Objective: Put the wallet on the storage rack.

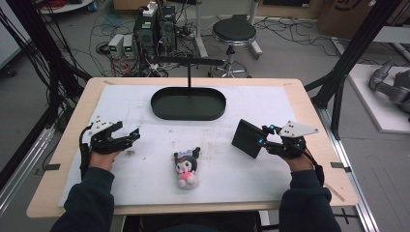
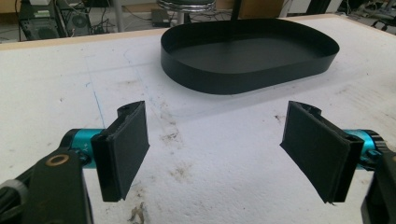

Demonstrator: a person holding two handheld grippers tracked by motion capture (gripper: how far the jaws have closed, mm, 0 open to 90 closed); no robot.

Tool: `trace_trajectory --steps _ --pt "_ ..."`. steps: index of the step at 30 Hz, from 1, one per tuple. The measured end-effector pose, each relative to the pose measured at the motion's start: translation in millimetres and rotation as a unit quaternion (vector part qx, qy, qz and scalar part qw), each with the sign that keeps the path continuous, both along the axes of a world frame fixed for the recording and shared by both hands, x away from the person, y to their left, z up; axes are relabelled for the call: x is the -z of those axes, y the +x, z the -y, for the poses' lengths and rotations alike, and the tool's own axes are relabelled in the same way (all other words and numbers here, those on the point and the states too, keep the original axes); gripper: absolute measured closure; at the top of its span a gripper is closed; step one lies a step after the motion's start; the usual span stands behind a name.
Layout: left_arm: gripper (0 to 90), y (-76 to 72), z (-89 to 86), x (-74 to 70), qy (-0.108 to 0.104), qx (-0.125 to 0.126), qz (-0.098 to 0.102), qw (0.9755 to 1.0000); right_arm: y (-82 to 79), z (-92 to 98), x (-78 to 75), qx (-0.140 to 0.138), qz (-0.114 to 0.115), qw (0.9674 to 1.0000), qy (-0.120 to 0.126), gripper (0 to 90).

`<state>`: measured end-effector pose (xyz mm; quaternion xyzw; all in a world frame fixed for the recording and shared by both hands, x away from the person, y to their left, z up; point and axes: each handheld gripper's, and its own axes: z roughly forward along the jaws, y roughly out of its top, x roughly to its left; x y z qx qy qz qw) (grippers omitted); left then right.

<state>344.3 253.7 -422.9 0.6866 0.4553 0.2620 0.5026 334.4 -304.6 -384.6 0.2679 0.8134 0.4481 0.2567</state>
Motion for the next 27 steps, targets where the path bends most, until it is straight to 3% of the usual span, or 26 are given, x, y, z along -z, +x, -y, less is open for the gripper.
trace_trajectory --steps 3,8,11,15,16,18,20,22,27 --pt "22.5 0.1 -0.3 0.0 0.001 -0.001 -0.001 1.0 -0.5 -0.3 0.1 0.0 0.002 1.0 -0.002 59.5" --pt "22.5 0.1 -0.3 0.0 0.001 -0.001 -0.001 1.0 -2.7 -0.6 -1.6 0.012 0.012 0.9998 -0.011 74.9" --pt "22.4 0.1 -0.3 0.0 0.001 -0.001 -0.001 1.0 -2.7 -1.2 -4.3 0.017 0.004 0.9998 -0.008 80.3" --pt "22.5 0.3 -1.0 0.1 -0.001 -0.003 -0.001 1.0 -2.4 -3.5 -9.4 0.014 -0.01 0.9997 0.016 82.1" --pt "22.5 0.2 -1.0 0.1 -0.001 -0.003 -0.001 1.0 -1.7 -2.4 -11.4 0.017 -0.018 0.999 0.036 82.4" --pt "22.5 0.3 -1.0 0.1 -0.001 -0.002 -0.001 1.0 -1.0 -1.0 -11.6 0.017 -0.02 0.9988 0.041 82.4" --pt "22.5 0.3 -0.9 0.2 -0.001 -0.002 -0.001 1.0 0.6 0.0 -10.4 0.017 -0.038 0.9979 0.05 82.5" --pt "22.5 0.2 -0.7 0.1 -0.001 -0.001 -0.001 1.0 2.1 0.5 -8.4 0.016 -0.063 0.9957 0.067 82.6" --pt "22.5 0.1 -1.1 0.0 -0.001 -0.003 -0.001 1.0 3.9 1.8 -8.0 0.001 -0.084 0.9919 0.095 82.7"
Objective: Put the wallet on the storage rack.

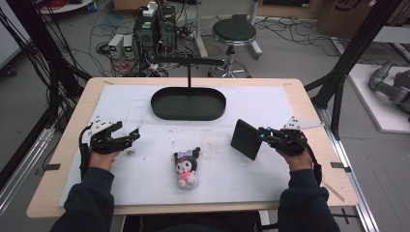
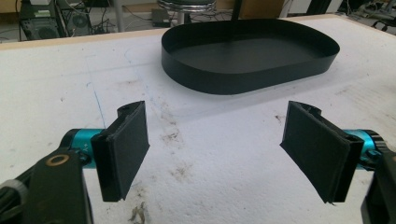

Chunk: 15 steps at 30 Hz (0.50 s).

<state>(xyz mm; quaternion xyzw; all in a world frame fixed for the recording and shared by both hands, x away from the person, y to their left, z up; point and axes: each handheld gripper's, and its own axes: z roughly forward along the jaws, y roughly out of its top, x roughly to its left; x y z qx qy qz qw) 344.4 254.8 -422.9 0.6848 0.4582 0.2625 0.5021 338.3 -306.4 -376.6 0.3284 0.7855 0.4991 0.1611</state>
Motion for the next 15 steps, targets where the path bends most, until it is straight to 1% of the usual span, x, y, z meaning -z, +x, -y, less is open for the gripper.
trace_trajectory --steps 1,2,3,4,7,8,9,11,12,13,14,15 --pt "22.5 0.1 0.1 0.1 0.0 0.0 0.0 1.0 0.1 -1.2 0.6 -0.013 -0.002 0.9999 0.007 82.7" --pt "22.5 0.1 0.1 0.1 0.0 0.0 0.0 1.0 0.2 -2.8 1.4 -0.021 -0.005 0.9998 0.0 82.8" --pt "22.5 0.1 0.2 0.1 0.0 0.001 0.0 1.0 0.2 -2.8 1.4 -0.021 -0.005 0.9998 0.0 82.8" --pt "22.5 0.2 0.2 0.1 0.001 0.001 0.0 1.0 0.5 -3.7 2.0 -0.033 -0.01 0.9994 0.008 82.8" --pt "22.5 0.0 0.3 0.0 0.001 0.002 0.0 1.0 -0.7 -4.9 2.2 -0.054 -0.014 0.9984 0.01 82.8" --pt "22.5 0.0 0.3 0.0 0.001 0.002 0.0 1.0 -0.7 -4.9 2.2 -0.054 -0.014 0.9984 0.01 82.8" --pt "22.5 0.0 0.4 0.0 0.0 0.001 0.0 1.0 -2.1 -7.4 2.1 -0.067 -0.012 0.9976 0.005 82.9" --pt "22.5 -0.1 0.1 -0.2 0.001 0.001 0.0 1.0 -2.6 -8.2 1.9 -0.071 -0.011 0.9974 0.002 82.9" --pt "22.5 -0.2 0.1 -0.2 0.0 0.001 0.0 1.0 -5.0 -11.1 0.7 -0.077 -0.008 0.997 -0.01 82.9" --pt "22.5 -0.3 -0.1 -0.3 0.0 0.001 0.0 1.0 -5.0 -11.1 0.7 -0.077 -0.008 0.997 -0.01 82.9" --pt "22.5 -0.4 0.1 -0.3 0.0 0.0 0.0 1.0 -6.2 -12.3 0.0 -0.078 -0.002 0.9968 -0.018 82.8" --pt "22.5 -0.4 -0.1 -0.3 0.0 0.001 0.001 1.0 -8.1 -12.5 0.3 -0.082 0.012 0.9961 -0.029 82.6"
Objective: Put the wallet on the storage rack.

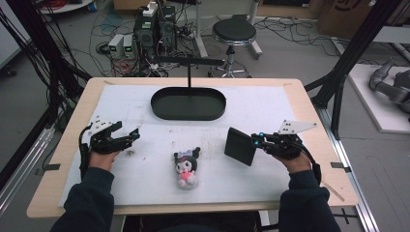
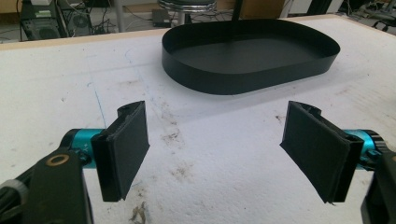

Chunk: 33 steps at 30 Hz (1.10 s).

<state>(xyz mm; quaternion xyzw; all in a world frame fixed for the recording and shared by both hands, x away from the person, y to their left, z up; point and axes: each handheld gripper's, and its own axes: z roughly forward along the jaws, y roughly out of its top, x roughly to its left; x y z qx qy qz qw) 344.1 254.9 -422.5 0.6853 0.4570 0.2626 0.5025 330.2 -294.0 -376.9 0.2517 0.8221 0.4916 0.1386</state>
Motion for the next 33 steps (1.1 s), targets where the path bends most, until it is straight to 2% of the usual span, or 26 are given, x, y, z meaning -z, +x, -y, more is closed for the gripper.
trace_trajectory --steps 5,10,11,12,13,14,19,20,22,24,26,27,28,33 --pt "22.6 0.2 -0.1 0.1 -0.001 -0.001 0.0 1.0 -4.2 -0.5 1.0 0.0 0.019 0.9998 -0.009 80.5" --pt "22.6 0.5 -0.5 0.4 -0.002 -0.002 0.0 1.0 -3.5 0.4 1.8 0.0 0.021 0.9998 -0.005 77.6" --pt "22.6 0.5 -0.3 0.4 -0.002 -0.002 0.001 1.0 -3.5 0.8 1.9 0.0 0.02 0.9998 -0.005 74.8" --pt "22.6 0.5 -0.5 0.4 -0.002 -0.001 0.0 1.0 -2.7 2.3 2.9 0.001 0.016 0.9999 0.001 66.3" --pt "22.6 0.5 -0.6 0.4 -0.002 -0.002 0.0 1.0 -2.7 2.3 2.9 0.001 0.016 0.9999 0.001 66.3" --pt "22.6 0.5 -0.3 0.5 -0.003 -0.003 0.0 1.0 -2.9 4.0 3.3 0.004 0.02 0.9998 0.007 60.0" --pt "22.6 0.5 0.0 0.5 -0.001 -0.002 -0.001 1.0 -3.3 7.4 1.9 0.017 0.028 0.9993 0.021 52.4" --pt "22.6 0.6 0.0 0.4 -0.001 -0.002 0.0 1.0 -3.2 7.1 2.8 0.022 0.03 0.9992 0.016 47.7" --pt "22.6 0.5 0.0 0.4 -0.001 -0.002 0.0 1.0 -2.8 6.7 3.5 0.024 0.033 0.9991 0.012 44.1" --pt "22.6 0.5 -0.1 0.4 -0.002 -0.002 0.0 1.0 -1.6 5.0 5.9 0.034 0.038 0.9987 -0.001 34.3" --pt "22.6 0.5 0.0 0.4 -0.001 -0.002 0.0 1.0 0.9 0.9 10.5 0.035 0.035 0.9987 -0.016 29.3" --pt "22.6 0.5 0.1 0.4 -0.001 -0.002 -0.001 1.0 0.9 0.9 10.5 0.035 0.035 0.9987 -0.016 29.3" --pt "22.6 0.6 0.1 0.5 0.0 -0.001 -0.001 1.0 2.6 -3.2 13.4 0.032 0.033 0.9985 -0.03 27.6" --pt "22.6 0.8 0.3 0.6 0.0 -0.001 -0.001 1.0 6.5 -10.8 18.7 0.027 0.027 0.9984 -0.04 24.9"
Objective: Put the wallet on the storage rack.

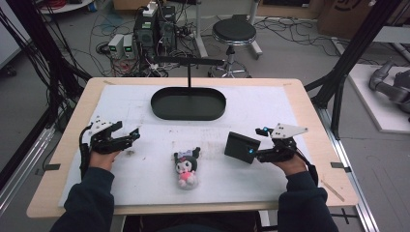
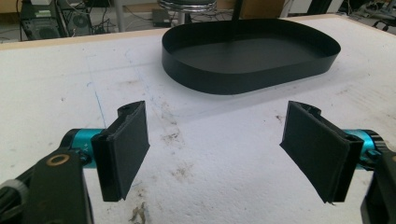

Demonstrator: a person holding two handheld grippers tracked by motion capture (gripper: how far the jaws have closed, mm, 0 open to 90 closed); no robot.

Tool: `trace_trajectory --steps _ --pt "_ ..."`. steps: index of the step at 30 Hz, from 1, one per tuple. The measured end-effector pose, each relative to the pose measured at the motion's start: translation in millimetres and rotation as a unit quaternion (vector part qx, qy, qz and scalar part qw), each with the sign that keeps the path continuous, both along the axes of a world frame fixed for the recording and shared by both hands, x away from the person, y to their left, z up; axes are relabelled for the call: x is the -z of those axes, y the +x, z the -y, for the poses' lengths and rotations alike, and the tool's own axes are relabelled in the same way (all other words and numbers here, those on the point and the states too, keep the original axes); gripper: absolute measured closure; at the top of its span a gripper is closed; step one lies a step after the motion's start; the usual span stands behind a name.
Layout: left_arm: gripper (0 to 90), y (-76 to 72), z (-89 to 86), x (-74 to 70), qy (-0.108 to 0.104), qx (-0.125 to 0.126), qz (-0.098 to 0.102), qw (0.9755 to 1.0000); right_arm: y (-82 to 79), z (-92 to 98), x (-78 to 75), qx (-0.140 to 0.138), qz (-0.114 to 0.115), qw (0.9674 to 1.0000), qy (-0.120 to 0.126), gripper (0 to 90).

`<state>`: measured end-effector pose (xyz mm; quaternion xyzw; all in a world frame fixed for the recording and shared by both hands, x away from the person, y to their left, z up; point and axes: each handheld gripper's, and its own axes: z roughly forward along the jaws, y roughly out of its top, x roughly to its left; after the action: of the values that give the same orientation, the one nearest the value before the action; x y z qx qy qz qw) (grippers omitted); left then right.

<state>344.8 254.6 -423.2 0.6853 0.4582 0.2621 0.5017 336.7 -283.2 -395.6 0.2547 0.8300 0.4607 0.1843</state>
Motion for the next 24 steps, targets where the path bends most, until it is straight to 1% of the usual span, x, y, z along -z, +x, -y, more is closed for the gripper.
trace_trajectory --steps 1,2,3,7,8,9,11,16,17,18,19,20,21,23,24 --pt "22.6 0.0 0.0 0.0 0.001 0.0 0.0 1.0 0.6 -1.8 1.9 -0.004 -0.002 1.0 -0.001 24.9" --pt "22.6 0.0 0.0 0.0 0.001 0.001 0.0 1.0 1.7 -4.8 5.3 -0.012 -0.008 0.9999 -0.007 24.8" --pt "22.6 0.0 0.2 0.0 0.001 0.0 0.0 1.0 1.9 -6.1 6.6 -0.015 -0.009 0.9998 -0.01 24.8" --pt "22.6 0.2 0.6 0.2 0.003 0.002 -0.001 1.0 2.3 -11.9 11.7 -0.024 -0.016 0.9994 -0.017 21.8" --pt "22.6 0.2 0.6 0.2 0.003 0.002 -0.001 1.0 2.3 -11.9 11.7 -0.024 -0.016 0.9994 -0.017 21.8" --pt "22.6 0.2 1.0 0.3 0.002 0.002 -0.002 1.0 2.6 -15.3 14.4 -0.028 -0.019 0.9991 -0.024 21.8" --pt "22.6 0.2 0.7 0.2 0.003 0.002 -0.001 1.0 2.4 -18.2 15.8 -0.032 -0.02 0.9989 -0.027 21.8" --pt "22.6 0.3 0.2 0.4 0.003 0.001 -0.002 1.0 2.0 -19.5 16.2 -0.03 -0.017 0.999 -0.028 21.7" --pt "22.6 0.4 0.5 0.5 0.002 0.001 -0.002 1.0 2.6 -19.2 16.1 -0.027 -0.012 0.9992 -0.026 21.9" --pt "22.6 0.4 0.8 0.6 0.001 0.002 -0.002 1.0 2.9 -19.2 16.2 -0.024 -0.011 0.9993 -0.025 24.0" --pt "22.6 0.4 1.1 0.6 0.002 0.001 -0.003 1.0 2.9 -19.2 16.2 -0.024 -0.011 0.9993 -0.025 24.0" --pt "22.6 0.3 1.2 0.5 0.002 0.002 -0.003 1.0 4.5 -17.9 16.3 -0.026 -0.017 0.9994 -0.018 39.9" --pt "22.6 0.4 1.4 0.6 0.002 0.001 -0.002 1.0 4.5 -17.9 16.3 -0.026 -0.017 0.9994 -0.018 39.9" --pt "22.6 0.3 0.8 0.5 0.002 0.001 -0.003 1.0 5.6 -16.7 16.6 -0.033 -0.02 0.9991 -0.015 54.1" --pt "22.6 0.4 0.1 0.5 0.003 0.0 -0.003 1.0 5.6 -15.3 15.5 -0.038 -0.02 0.999 -0.01 65.8"
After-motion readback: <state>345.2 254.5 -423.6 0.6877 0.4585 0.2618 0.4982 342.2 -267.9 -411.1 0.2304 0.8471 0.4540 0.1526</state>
